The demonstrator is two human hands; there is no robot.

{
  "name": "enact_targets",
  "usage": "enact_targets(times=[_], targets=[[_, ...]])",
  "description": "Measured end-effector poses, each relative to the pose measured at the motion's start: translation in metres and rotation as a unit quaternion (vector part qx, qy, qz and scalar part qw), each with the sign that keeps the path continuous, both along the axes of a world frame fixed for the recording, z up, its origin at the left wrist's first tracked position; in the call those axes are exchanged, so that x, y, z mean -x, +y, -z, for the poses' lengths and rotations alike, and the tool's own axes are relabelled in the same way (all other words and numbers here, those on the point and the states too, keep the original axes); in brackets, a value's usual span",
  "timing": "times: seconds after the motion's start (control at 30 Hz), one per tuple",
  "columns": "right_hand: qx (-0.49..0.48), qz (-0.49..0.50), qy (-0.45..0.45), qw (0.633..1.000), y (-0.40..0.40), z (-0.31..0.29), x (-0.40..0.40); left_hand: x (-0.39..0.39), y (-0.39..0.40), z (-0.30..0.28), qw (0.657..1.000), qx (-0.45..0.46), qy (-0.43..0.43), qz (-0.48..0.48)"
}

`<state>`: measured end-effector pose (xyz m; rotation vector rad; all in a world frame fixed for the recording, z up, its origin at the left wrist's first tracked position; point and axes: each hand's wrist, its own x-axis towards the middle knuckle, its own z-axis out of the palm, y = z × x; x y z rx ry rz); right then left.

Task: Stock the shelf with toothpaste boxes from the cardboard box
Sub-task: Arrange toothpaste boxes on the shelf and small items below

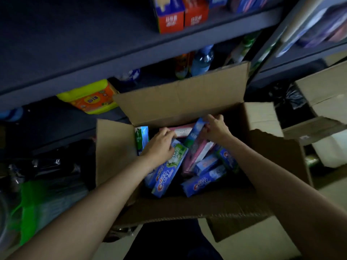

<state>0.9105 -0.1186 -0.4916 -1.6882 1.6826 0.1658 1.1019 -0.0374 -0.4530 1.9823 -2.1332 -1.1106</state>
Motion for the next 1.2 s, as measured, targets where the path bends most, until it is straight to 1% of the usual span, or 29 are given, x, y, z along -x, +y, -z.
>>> enact_targets(times=[0.1, 0.17, 0.2, 0.23, 0.3, 0.33, 0.43, 0.47, 0.53, 0.57, 0.6, 0.63, 0.67, 0.7, 0.73, 0.77, 0.83, 0.9, 0.93, 1.0, 1.03, 1.1, 1.13, 1.2], targets=[[0.034, -0.095, -0.042, 0.994, 0.003, -0.090, 0.000, -0.004, -0.013, -0.059, 0.995, -0.084, 0.048, 0.002], [0.060, -0.155, -0.065, 0.984, -0.002, -0.158, -0.001, -0.006, -0.022, -0.104, 0.987, -0.139, 0.075, 0.014], [0.067, -0.160, -0.088, 0.981, -0.005, -0.189, 0.000, -0.009, -0.027, -0.126, 0.985, -0.153, 0.079, 0.024], [0.058, -0.139, -0.132, 0.980, -0.007, -0.223, 0.001, -0.012, -0.032, -0.149, 0.984, -0.155, 0.076, 0.038], [0.036, -0.089, -0.257, 0.962, -0.010, -0.286, 0.000, -0.021, -0.040, -0.196, 0.985, -0.149, 0.071, 0.052], [0.027, -0.084, -0.303, 0.949, -0.012, -0.315, -0.001, -0.027, -0.043, -0.219, 0.983, -0.152, 0.083, 0.052], [0.022, -0.111, -0.351, 0.930, -0.018, -0.380, -0.008, -0.045, -0.047, -0.289, 0.977, -0.143, 0.144, 0.060], [0.023, -0.114, -0.357, 0.927, -0.021, -0.398, -0.011, -0.051, -0.049, -0.308, 0.978, -0.128, 0.146, 0.072], [0.058, -0.129, -0.341, 0.930, -0.026, -0.430, -0.019, -0.066, -0.054, -0.344, 0.986, -0.078, 0.122, 0.079], [0.091, -0.148, -0.303, 0.937, -0.028, -0.445, -0.024, -0.073, -0.057, -0.362, 0.990, -0.057, 0.104, 0.078], [0.138, -0.178, -0.232, 0.946, -0.031, -0.458, -0.029, -0.080, -0.061, -0.378, 0.992, -0.042, 0.089, 0.073], [0.200, -0.221, -0.129, 0.946, -0.035, -0.470, -0.034, -0.087, -0.067, -0.395, 0.994, -0.025, 0.076, 0.070], [0.263, -0.265, -0.015, 0.928, -0.038, -0.481, -0.039, -0.091, -0.073, -0.411, 0.996, -0.007, 0.064, 0.068], [0.318, -0.297, 0.081, 0.897, -0.038, -0.491, -0.046, -0.092, -0.078, -0.428, 0.996, 0.014, 0.049, 0.069], [0.362, -0.320, 0.141, 0.864, -0.036, -0.499, -0.054, -0.092, -0.085, -0.442, 0.996, 0.037, 0.030, 0.072], [0.393, -0.336, 0.163, 0.841, -0.033, -0.505, -0.063, -0.089, -0.091, -0.455, 0.995, 0.059, 0.014, 0.075], [0.438, -0.346, 0.161, 0.814, -0.030, -0.511, -0.078, -0.083, -0.108, -0.476, 0.993, 0.097, 0.003, 0.069], [0.487, -0.346, 0.155, 0.787, -0.037, -0.510, -0.084, -0.076, -0.126, -0.491, 0.989, 0.133, 0.021, 0.059], [0.503, -0.337, 0.148, 0.782, -0.045, -0.510, -0.084, -0.072, -0.135, -0.496, 0.987, 0.147, 0.027, 0.057], [0.516, -0.311, 0.133, 0.787, -0.069, -0.510, -0.079, -0.062, -0.155, -0.503, 0.979, 0.195, 0.024, 0.049], [0.515, -0.290, 0.131, 0.796, -0.084, -0.510, -0.075, -0.056, -0.164, -0.504, 0.970, 0.242, 0.016, 0.033], [0.511, -0.229, 0.135, 0.818, -0.118, -0.507, -0.066, -0.043, -0.180, -0.501, 0.932, 0.361, -0.002, -0.013], [0.509, -0.196, 0.141, 0.826, -0.134, -0.506, -0.062, -0.038, -0.186, -0.498, 0.915, 0.402, -0.008, -0.027], [0.513, -0.142, 0.144, 0.834, -0.164, -0.501, -0.056, -0.034, -0.197, -0.486, 0.903, 0.426, -0.037, -0.024]])
